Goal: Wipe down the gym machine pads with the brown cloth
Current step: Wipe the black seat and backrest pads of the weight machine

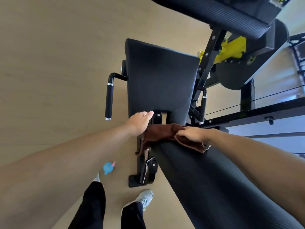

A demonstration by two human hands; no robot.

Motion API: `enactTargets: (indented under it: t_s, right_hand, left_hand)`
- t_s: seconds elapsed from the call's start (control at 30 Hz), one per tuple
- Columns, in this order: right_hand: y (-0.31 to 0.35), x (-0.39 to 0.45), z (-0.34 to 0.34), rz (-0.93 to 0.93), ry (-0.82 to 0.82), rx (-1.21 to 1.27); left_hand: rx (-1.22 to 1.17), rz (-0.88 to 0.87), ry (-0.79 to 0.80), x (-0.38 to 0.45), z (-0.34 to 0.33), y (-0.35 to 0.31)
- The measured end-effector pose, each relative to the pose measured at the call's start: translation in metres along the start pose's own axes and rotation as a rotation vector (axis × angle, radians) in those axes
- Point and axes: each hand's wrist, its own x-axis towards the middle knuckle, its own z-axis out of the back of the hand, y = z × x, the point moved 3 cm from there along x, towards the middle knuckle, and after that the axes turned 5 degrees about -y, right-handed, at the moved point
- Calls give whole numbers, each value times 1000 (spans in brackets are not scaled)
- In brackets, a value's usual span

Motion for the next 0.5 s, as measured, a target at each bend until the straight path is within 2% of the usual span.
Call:
enactTargets:
  t_s: [0.1,0.23,0.33,0.5]
  right_hand:
    - [19,10,-11,67,-33,6]
    - [54,19,-41,232,22,-53]
    - [51,24,-38,311,38,-50]
    - [10,29,-15,230,-30,17]
  left_hand:
    - [-10,27,20,5,1,8]
    - [-10,7,22,15,-5,16]
    - [32,3,34,19,-10,27]
    - [63,33,21,25,-12,36]
